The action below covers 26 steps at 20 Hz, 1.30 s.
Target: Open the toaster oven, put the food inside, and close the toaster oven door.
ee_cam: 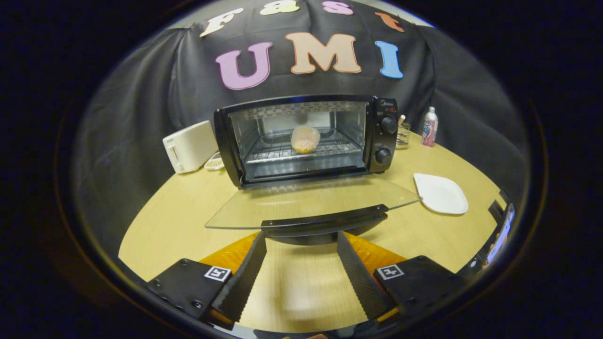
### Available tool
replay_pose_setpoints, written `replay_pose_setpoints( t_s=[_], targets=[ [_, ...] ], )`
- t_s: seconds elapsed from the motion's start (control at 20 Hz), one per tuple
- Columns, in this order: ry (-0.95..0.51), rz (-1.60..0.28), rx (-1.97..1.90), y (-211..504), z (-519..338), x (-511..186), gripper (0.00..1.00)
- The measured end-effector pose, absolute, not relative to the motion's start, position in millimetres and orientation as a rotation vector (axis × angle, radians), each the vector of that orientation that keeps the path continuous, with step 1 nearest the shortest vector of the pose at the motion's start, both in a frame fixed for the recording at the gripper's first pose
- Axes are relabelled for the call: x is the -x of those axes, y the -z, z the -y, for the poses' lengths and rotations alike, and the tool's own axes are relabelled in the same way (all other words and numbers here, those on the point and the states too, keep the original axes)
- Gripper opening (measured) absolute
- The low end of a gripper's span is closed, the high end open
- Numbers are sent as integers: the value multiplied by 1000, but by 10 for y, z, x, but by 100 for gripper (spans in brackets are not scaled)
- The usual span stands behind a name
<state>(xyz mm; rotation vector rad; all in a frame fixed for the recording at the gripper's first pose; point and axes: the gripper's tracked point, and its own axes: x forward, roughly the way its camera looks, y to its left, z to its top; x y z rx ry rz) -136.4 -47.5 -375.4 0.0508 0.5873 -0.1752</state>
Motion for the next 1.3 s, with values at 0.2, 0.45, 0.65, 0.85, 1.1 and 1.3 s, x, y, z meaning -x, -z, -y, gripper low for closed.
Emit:
replay_pose_setpoints(
  t_s=[0.2, 0.45, 0.65, 0.85, 1.1, 1.3],
  targets=[
    [158, -523, -24, 3537, 429, 1249, 97],
    [77, -353, -71, 2983, 196, 874, 97],
    [58, -295, -121, 2788, 186, 580, 97],
    [60, -290, -132, 2794, 246, 312, 97],
    [44, -288, -102, 2767, 288, 236, 97],
    [134, -266, -69, 2666, 578, 556, 97]
  ],
)
